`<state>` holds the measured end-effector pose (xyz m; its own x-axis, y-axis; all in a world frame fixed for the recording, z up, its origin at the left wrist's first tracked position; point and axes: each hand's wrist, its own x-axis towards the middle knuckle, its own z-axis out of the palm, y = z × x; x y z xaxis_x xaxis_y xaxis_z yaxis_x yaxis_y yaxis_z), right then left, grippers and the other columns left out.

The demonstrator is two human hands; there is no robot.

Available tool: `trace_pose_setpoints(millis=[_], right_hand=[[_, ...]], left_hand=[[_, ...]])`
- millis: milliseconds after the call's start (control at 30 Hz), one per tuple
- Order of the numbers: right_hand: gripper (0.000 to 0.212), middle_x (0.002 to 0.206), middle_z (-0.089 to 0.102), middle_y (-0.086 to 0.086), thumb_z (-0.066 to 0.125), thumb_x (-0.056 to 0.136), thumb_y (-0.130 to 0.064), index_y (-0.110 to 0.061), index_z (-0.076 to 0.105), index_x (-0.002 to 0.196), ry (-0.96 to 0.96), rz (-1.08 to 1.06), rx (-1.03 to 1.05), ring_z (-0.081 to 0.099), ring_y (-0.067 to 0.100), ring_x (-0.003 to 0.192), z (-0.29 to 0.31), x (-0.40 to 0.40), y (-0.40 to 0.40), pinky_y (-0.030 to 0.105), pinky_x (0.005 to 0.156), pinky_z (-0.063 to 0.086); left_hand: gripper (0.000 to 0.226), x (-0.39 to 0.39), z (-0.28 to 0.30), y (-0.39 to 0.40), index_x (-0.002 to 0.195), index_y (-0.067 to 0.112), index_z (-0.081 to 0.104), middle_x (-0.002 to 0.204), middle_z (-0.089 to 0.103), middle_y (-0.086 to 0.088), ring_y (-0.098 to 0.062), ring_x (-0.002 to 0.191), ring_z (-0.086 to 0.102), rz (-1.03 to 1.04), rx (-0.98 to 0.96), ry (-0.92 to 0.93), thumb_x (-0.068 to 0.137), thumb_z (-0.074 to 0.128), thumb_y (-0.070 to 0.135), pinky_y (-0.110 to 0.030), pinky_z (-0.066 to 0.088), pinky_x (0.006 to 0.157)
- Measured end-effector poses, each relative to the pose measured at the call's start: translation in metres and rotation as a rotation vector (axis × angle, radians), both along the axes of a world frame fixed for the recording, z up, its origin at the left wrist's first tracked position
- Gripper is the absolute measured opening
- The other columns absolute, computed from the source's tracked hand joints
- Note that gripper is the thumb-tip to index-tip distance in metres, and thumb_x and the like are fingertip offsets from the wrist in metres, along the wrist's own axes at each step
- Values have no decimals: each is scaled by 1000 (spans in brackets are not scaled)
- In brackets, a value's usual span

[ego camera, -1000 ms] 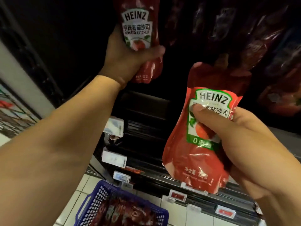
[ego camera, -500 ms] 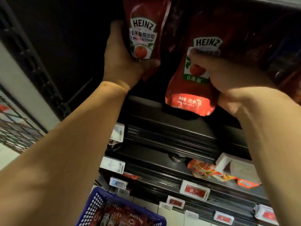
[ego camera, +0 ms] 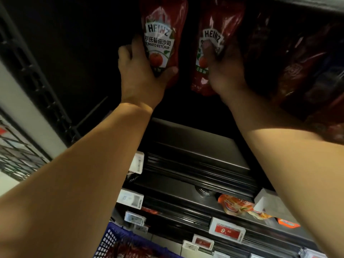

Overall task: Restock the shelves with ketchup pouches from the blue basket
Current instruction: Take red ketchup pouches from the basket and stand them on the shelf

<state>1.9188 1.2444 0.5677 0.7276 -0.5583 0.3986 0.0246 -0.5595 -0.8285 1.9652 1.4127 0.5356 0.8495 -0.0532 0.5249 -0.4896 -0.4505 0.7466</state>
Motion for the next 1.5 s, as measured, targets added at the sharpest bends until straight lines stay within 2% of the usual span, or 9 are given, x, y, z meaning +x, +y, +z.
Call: trace_pose_setpoints(millis=[100,200,433,600,733,867,1100,1267,1500], right_hand=[[61,145,55,5,55,101,-39,-9,36,151,-82,-26,37,51,9,129,-22,0,-5,15,109,38],[68,145,56,5,57,99,-44,-11,34,153,-64,-54,52,54,18,131,-32,6,-12,30,112,42],[94,148,51,0,71,77,-48,-26,23,156,93,-59,-20,50,22,135,-36,13,-19,36,113,41],[87,149,49,2,71,84,-49,-23,26,155,103,-110,-51,48,22,136,-39,15,-23,19,102,32],[76,142,56,1,69,87,-47,-20,34,149,121,-132,-112,53,20,129,-37,14,-23,9,90,31],[65,141,57,1,67,91,-43,-19,41,145,195,-115,-159,55,19,127,-36,18,-21,11,90,32],[61,148,50,8,59,98,-29,-14,32,151,298,-82,-234,47,27,136,-29,48,-12,15,95,27],[66,151,45,14,57,99,-42,-11,31,152,331,-140,-269,42,32,139,-32,60,-12,30,111,36],[57,141,56,12,69,93,-42,-6,55,136,294,-182,-316,51,26,132,-29,70,-18,22,101,38]], left_hand=[[108,-4,-5,-3,157,20,23,141,35,-10,-25,134,37,68,49,-51,71,88,37,-24,28,101],[115,-5,-7,-7,157,20,19,141,37,-13,-29,133,38,119,130,-85,68,89,36,-27,30,96],[118,17,4,-23,160,28,0,154,30,-16,-36,141,37,6,231,48,77,84,38,-44,41,108],[113,56,14,-40,160,25,-9,163,16,-17,-36,146,31,-81,364,126,86,74,42,-43,33,118],[102,73,1,-43,161,26,1,160,21,-16,-35,143,36,-62,293,95,88,72,37,-41,37,113],[92,81,-5,-44,157,27,18,151,33,-14,-32,133,48,-28,208,54,86,75,33,-30,41,95],[90,85,1,-47,157,21,15,152,33,-20,-35,131,51,4,316,70,89,72,36,-41,48,99],[89,92,3,-54,159,15,11,152,35,-21,-37,133,49,31,409,95,93,68,34,-47,48,100],[68,93,4,-50,143,10,43,136,55,-15,-30,122,58,0,342,53,89,71,38,-35,53,95]])
